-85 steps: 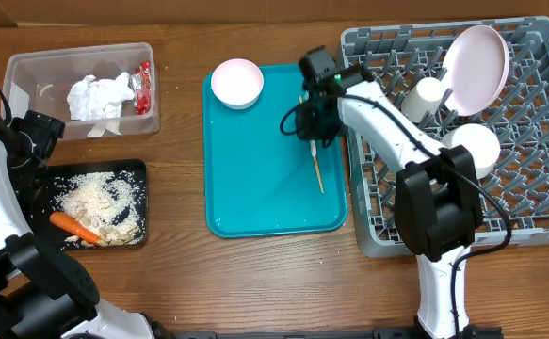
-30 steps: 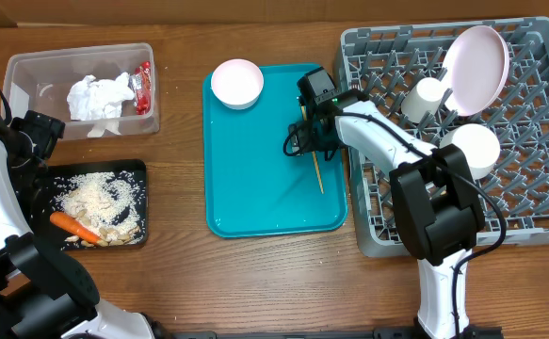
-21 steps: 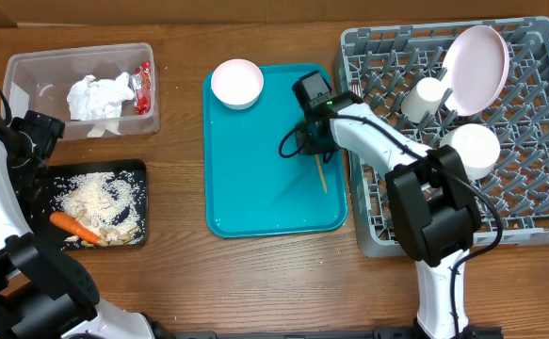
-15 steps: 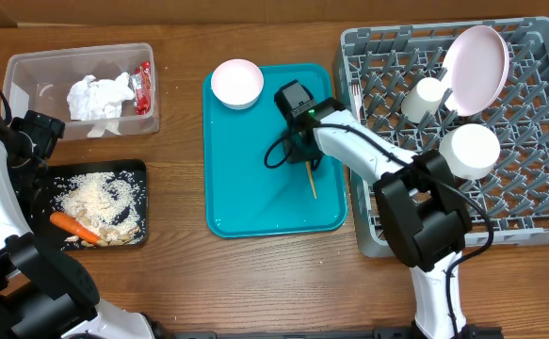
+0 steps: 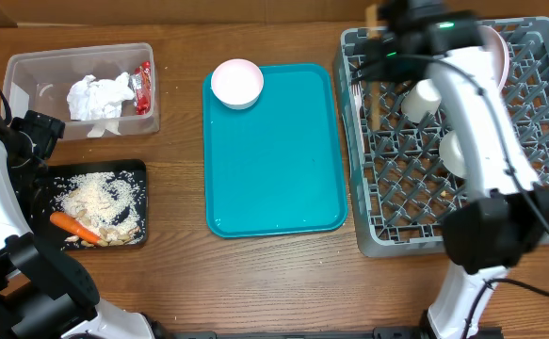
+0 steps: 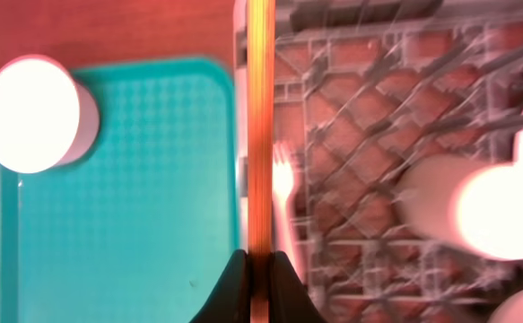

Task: Sort waste into correct bins and load items into the dishwasher rack
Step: 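Insert the chopstick upright into the rack beside the fork, then grasp the pink bowl on the teal tray with the right gripper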

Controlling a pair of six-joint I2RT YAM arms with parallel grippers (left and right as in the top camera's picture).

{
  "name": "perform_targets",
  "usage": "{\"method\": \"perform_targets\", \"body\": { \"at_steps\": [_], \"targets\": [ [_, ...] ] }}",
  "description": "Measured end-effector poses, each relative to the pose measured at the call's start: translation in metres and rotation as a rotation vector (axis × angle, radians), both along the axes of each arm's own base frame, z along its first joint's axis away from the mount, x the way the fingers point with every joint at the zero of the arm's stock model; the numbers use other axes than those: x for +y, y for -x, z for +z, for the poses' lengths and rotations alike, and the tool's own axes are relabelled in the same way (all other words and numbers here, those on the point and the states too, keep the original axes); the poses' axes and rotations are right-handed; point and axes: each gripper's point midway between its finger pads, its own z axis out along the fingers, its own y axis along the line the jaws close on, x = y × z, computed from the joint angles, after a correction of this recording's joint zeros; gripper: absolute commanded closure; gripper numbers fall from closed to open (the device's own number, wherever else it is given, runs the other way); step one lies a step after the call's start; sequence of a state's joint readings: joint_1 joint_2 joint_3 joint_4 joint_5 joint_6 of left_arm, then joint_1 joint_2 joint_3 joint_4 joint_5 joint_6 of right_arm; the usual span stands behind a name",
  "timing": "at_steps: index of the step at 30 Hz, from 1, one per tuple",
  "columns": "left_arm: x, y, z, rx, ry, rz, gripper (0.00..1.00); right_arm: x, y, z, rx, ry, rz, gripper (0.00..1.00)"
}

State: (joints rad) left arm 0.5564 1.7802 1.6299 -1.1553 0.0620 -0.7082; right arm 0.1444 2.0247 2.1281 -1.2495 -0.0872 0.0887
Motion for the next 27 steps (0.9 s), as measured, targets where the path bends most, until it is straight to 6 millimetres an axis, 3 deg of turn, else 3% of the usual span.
{"method": "perform_targets", "body": {
  "at_steps": [2,3,4,6,8,12,17,19,24,27],
  "targets": [
    [0.000,0.000,0.000,0.000,0.000,0.000,0.00,-0.015,-0.001,0.007,-0.017,-0.032,0.044,0.90],
    [0.000,0.000,0.000,0.000,0.000,0.000,0.00,-0.018,-0.003,0.003,-0.024,-0.051,0.081,0.79],
    [0.000,0.000,0.000,0.000,0.000,0.000,0.00,-0.016,-0.002,-0.002,-0.016,-0.058,0.103,0.63],
    [0.000,0.000,0.000,0.000,0.001,0.000,0.00,-0.007,-0.003,-0.022,0.001,-0.081,0.150,0.11],
    [0.000,0.000,0.000,0.000,0.000,0.000,0.00,-0.001,-0.002,-0.041,0.039,-0.097,0.168,0.00],
    [0.000,0.000,0.000,0.000,0.000,0.000,0.00,0.005,-0.002,-0.062,0.092,-0.114,0.136,0.00],
    [0.000,0.000,0.000,0.000,0.000,0.000,0.00,0.007,0.002,-0.059,0.122,-0.137,0.077,0.00],
    [0.000,0.000,0.000,0.000,0.000,0.000,0.00,0.017,0.000,-0.050,0.100,-0.145,0.072,0.00],
    [0.000,0.000,0.000,0.000,0.000,0.000,0.00,0.096,-0.011,-0.012,-0.074,-0.186,0.186,0.00],
    [0.000,0.000,0.000,0.000,0.000,0.000,0.00,0.175,-0.015,-0.003,-0.158,-0.264,0.172,0.01]
  ]
}}
